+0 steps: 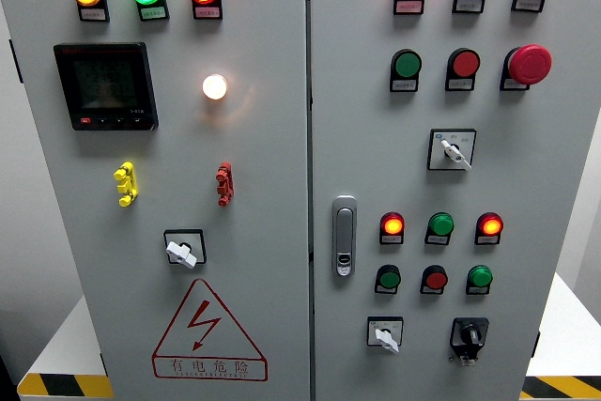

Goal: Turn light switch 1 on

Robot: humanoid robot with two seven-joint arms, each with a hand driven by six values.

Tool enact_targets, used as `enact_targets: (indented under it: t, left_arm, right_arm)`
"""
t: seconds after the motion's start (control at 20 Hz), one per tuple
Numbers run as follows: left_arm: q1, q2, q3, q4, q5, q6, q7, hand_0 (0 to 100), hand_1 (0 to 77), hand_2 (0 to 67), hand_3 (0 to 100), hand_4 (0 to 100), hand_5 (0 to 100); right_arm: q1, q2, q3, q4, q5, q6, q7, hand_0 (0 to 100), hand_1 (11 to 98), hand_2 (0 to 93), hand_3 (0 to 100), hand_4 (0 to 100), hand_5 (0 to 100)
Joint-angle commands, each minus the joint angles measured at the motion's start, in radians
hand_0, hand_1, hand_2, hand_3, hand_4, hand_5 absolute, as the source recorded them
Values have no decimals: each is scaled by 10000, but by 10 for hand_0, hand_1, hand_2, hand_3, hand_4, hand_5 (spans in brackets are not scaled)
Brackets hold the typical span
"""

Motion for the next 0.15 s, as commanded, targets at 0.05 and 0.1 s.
enact_targets:
  t: [0.05, 0.1]
  left_arm:
    - [0, -34, 52, -1, 11, 7, -8, 0, 0, 16, 0, 0, 0]
    - [0, -65, 53, -1, 11, 7, -8, 0, 0, 15, 0, 0, 0]
  right_arm:
    - [1, 0, 7, 0, 0, 8, 0, 0, 199, 0, 198, 194, 105]
    - [1, -15, 7, 0, 0, -7, 0, 0, 200, 0, 198, 194, 105]
